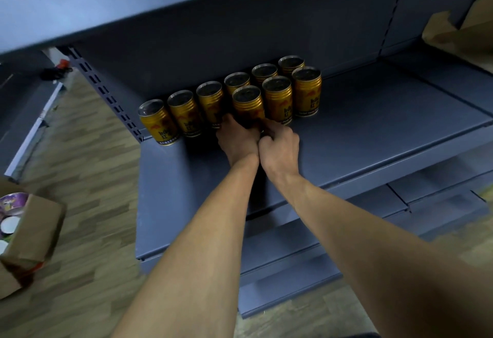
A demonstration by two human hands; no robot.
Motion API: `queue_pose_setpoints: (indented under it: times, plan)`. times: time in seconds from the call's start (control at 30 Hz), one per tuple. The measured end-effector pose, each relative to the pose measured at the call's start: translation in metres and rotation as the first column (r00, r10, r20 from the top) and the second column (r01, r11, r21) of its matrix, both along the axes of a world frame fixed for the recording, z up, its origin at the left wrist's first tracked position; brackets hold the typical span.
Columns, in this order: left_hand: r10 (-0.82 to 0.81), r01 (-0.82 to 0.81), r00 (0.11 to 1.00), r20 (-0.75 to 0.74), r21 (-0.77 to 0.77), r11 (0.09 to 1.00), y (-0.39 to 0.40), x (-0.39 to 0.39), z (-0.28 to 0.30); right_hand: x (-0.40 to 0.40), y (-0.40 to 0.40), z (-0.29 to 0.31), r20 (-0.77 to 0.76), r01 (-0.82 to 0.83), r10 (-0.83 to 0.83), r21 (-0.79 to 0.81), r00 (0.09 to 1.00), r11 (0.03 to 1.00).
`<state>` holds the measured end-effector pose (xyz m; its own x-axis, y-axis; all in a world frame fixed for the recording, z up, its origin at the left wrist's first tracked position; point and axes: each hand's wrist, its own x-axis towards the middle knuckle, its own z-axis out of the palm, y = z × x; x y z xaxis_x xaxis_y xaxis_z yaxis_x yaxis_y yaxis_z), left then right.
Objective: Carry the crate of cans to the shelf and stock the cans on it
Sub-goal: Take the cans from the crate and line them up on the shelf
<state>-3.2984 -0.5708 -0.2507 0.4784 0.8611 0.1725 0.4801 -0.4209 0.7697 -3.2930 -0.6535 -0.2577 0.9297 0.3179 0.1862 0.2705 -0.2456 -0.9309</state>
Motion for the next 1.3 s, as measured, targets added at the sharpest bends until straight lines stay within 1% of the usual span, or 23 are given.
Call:
queue_pose_setpoints:
  times: [0.13,0.27,0.33,0.4,0.5,0.57,0.63,0.7,0.77,0.8,0.87,0.93,0.97,1.03,1.07,1.1,1.17,1.23,1.3]
  plan:
    - [-0.016,0.016,1.000,-0.008,0.009,1.000,0.001,-0.005,0.006,0.003,0.005,0.000,-0.004,0.003,-0.003,0.001,1.000,1.000]
    - [0.016,-0.010,0.998,-0.063,0.087,0.996,-0.006,-0.028,0.005,-0.013,-0.003,0.005,-0.021,0.160,-0.159,0.065,0.987,0.985]
    - [0.008,0.002,0.996,-0.089,0.108,0.994,-0.018,-0.045,0.004,-0.021,-0.022,0.004,-0.003,0.227,-0.228,0.047,0.974,0.973]
    - [-0.018,0.034,0.993,-0.116,0.132,0.991,-0.032,-0.066,0.007,-0.023,-0.050,0.001,0.112,0.245,-0.238,-0.054,0.965,0.968]
    - [0.012,0.023,0.988,-0.156,0.218,0.976,-0.046,-0.103,0.009,-0.023,-0.096,-0.004,0.331,0.260,-0.174,-0.236,0.927,0.936]
    - [0.046,0.001,0.987,-0.156,0.285,0.959,-0.060,-0.134,0.005,-0.033,-0.123,-0.012,0.428,0.265,-0.131,-0.270,0.894,0.926]
    - [0.052,0.000,0.991,-0.119,0.398,0.917,-0.084,-0.162,-0.005,-0.049,-0.147,-0.025,0.444,0.234,-0.094,-0.272,0.891,0.933]
    - [0.024,0.023,0.995,-0.095,0.467,0.884,-0.116,-0.181,-0.016,-0.067,-0.170,-0.041,0.413,0.170,-0.027,-0.314,0.910,0.934]
    - [-0.035,0.084,0.993,-0.115,0.458,0.885,-0.148,-0.192,-0.030,-0.081,-0.194,-0.059,0.373,0.101,0.062,-0.402,0.926,0.910]
    - [-0.074,0.135,0.986,-0.151,0.448,0.884,-0.163,-0.196,-0.039,-0.087,-0.205,-0.069,0.366,0.076,0.110,-0.457,0.924,0.886]
    - [-0.143,0.253,0.950,-0.277,0.419,0.872,-0.188,-0.202,-0.064,-0.096,-0.228,-0.092,0.343,0.045,0.183,-0.561,0.922,0.826]
    - [-0.187,0.353,0.882,-0.432,0.346,0.869,-0.211,-0.212,-0.094,-0.105,-0.254,-0.119,0.253,0.001,0.221,-0.659,0.942,0.752]
    - [-0.198,0.391,0.827,-0.526,0.286,0.875,-0.222,-0.217,-0.113,-0.110,-0.267,-0.136,0.190,-0.032,0.237,-0.715,0.953,0.698]
    - [-0.224,0.433,0.679,-0.699,0.135,0.891,-0.241,-0.231,-0.159,-0.121,-0.292,-0.174,0.061,-0.094,0.257,-0.829,0.965,0.552]
    - [-0.241,0.436,0.620,-0.747,0.073,0.897,-0.250,-0.238,-0.182,-0.126,-0.304,-0.196,0.004,-0.124,0.257,-0.870,0.966,0.477]
    - [-0.251,0.424,0.590,-0.768,0.029,0.905,-0.257,-0.245,-0.206,-0.131,-0.315,-0.219,-0.050,-0.157,0.257,-0.897,0.965,0.414]
    - [-0.272,0.392,0.552,-0.788,-0.043,0.919,-0.270,-0.257,-0.256,-0.141,-0.335,-0.263,-0.171,-0.248,0.242,-0.909,0.955,0.336]
    - [-0.305,0.385,0.494,-0.814,-0.110,0.916,-0.285,-0.273,-0.304,-0.156,-0.354,-0.307,-0.257,-0.315,0.220,-0.902,0.941,0.294]
    - [-0.353,0.406,0.418,-0.837,-0.175,0.897,-0.301,-0.292,-0.348,-0.175,-0.373,-0.349,-0.322,-0.362,0.182,-0.894,0.929,0.263]
